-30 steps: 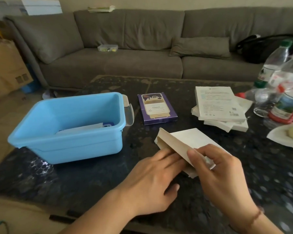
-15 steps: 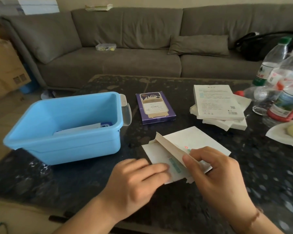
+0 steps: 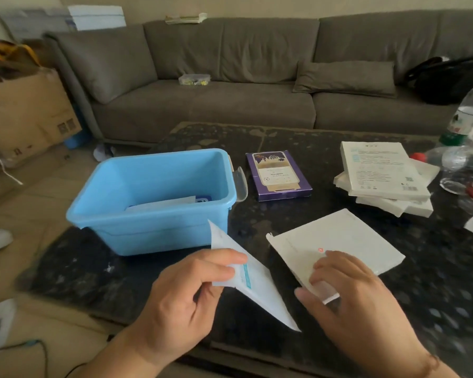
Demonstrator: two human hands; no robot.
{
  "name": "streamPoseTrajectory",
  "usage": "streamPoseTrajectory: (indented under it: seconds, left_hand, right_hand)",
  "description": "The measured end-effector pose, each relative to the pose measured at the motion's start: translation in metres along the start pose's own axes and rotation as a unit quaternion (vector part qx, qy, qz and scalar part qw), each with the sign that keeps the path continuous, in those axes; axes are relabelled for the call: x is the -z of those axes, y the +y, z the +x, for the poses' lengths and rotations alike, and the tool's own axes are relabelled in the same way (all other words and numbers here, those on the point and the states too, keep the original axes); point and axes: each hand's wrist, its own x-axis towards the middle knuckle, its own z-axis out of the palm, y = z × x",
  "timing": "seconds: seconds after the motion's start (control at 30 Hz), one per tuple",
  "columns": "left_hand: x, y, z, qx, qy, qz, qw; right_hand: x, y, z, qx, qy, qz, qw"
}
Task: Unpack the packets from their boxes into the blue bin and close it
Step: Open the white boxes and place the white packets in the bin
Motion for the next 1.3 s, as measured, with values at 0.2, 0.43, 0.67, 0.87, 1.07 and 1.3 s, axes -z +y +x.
streamPoseTrajectory:
  seconds: [0.2,0.43,0.67,0.87,1.07,1.3]
  left_hand:
    - [0.014,0.017,0.021,-0.004,0.059,-0.015,0.998]
    - [0.045,0.003,0.043,-0.021,0.119,-0.009,0.993]
    - [0.112,-0.057,0.048,0.0,0.099,0.189,0.977]
    - [0.15,-0.087,0.05,0.107,0.166,0.24,0.951]
    - [0.16,-0.082,0.06,0.221,0.286,0.206,0.909]
    - [0.152,-0.085,0.066,0.23,0.279,0.191,0.912]
  right_hand:
    - [0.021,-0.061,0.014,-0.203,-0.008,0.375,0.904]
    - [0.061,-0.086,0.075,-0.269,-0.164,0.677,0.665]
    - [0.076,-0.116,0.167,-0.177,-0.109,0.529,0.823]
    - [0.06,-0.149,0.226,-0.138,-0.139,0.461,0.866]
    - [0.024,-0.157,0.246,-0.15,-0.204,0.343,0.905]
    - [-0.035,-0.181,0.244,-0.175,-0.256,0.322,0.895]
